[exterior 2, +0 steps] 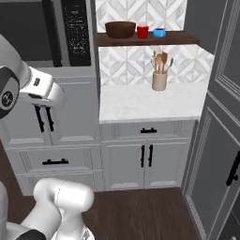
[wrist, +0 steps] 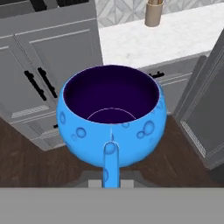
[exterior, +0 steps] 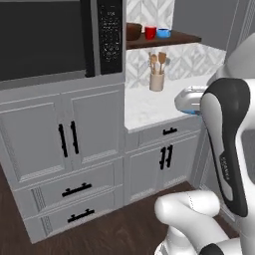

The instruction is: Gather all objects into one cabinet and sort the glasses and bowls to opposite sides.

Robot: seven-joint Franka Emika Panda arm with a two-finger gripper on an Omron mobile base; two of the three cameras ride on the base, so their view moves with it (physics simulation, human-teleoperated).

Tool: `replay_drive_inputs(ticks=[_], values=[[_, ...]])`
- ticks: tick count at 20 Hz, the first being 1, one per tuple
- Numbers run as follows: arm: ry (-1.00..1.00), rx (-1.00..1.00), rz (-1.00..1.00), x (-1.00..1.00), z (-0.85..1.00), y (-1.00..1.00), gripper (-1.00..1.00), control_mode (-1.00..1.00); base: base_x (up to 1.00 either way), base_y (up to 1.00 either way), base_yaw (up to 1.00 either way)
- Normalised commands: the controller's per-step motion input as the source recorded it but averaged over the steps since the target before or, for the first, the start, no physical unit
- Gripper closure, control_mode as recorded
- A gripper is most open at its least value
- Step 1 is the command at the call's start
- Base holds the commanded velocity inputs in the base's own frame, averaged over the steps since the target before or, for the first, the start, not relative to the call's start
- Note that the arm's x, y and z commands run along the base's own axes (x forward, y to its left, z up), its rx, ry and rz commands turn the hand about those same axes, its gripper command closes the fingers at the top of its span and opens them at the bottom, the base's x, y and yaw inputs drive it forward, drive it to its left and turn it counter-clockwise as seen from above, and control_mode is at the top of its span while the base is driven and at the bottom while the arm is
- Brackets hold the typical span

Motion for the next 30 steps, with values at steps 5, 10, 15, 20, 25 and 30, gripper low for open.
replay_drive_inputs(ticks=[5,10,15,20,25,30], values=[[0.0,0.0,0.0,0.0,0.0,0.0,1.0,1.0,0.52,-1.0,0.26],[0.0,0.0,0.0,0.0,0.0,0.0,1.0,1.0,0.39,-0.7,0.18],[0.0,0.0,0.0,0.0,0.0,0.0,1.0,1.0,0.75,-0.1,0.37],[0.0,0.0,0.0,0.0,0.0,0.0,1.0,1.0,0.32,-0.7,0.47],[0.0,0.0,0.0,0.0,0.0,0.0,1.0,1.0,0.01,-0.97,0.26],[0.0,0.0,0.0,0.0,0.0,0.0,1.0,1.0,0.99,-0.1,-0.01]])
